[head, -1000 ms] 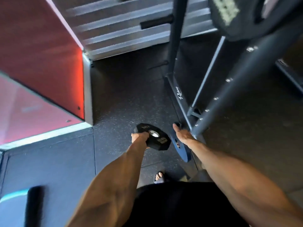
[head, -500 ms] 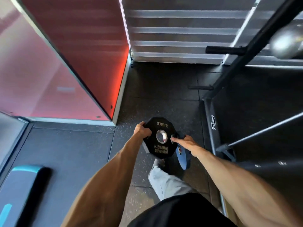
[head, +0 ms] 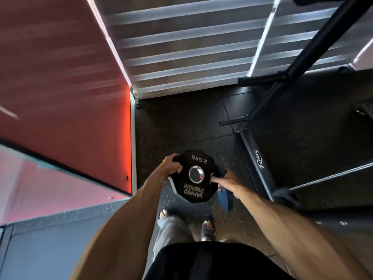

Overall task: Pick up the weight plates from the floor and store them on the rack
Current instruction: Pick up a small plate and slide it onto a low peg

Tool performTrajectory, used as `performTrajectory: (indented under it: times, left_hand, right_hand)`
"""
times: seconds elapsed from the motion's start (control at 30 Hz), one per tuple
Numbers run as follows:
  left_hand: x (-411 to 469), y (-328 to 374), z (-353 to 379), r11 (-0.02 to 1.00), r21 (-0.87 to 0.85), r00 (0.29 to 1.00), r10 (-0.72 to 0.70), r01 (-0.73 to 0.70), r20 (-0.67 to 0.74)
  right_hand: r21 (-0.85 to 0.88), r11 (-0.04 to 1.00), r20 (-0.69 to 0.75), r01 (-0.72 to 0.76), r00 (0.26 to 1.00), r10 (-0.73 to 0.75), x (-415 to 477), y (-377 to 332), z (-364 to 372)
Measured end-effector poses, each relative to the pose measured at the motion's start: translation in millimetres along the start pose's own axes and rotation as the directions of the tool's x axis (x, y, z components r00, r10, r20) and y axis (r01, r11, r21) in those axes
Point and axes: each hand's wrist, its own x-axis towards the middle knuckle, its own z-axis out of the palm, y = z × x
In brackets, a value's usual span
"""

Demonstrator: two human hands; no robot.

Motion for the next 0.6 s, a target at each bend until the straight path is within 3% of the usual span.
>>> performTrajectory:
  times: [0.3,0.47,0.6]
  left_hand:
    - [108,80,-58,0.991,0.134,0.952,-0.026,-0.016,0.307]
    - [160,131,-78,0.978,0.195,0.897,-0.018,-0.077,0.442]
    - [190,175,-74,0.941,0.267,0.854,0.042,-0.208,0.518]
  right_hand:
    - [0.127,0.989,-0.243,-0.071,0.965,0.100,29,-106,7]
    - [0.195,0.979,-0.423,-0.066,0.895,0.145,51,-141,5]
    - [0.245,0.967,-0.539,-0.072,0.819,0.197,62,-165,-5]
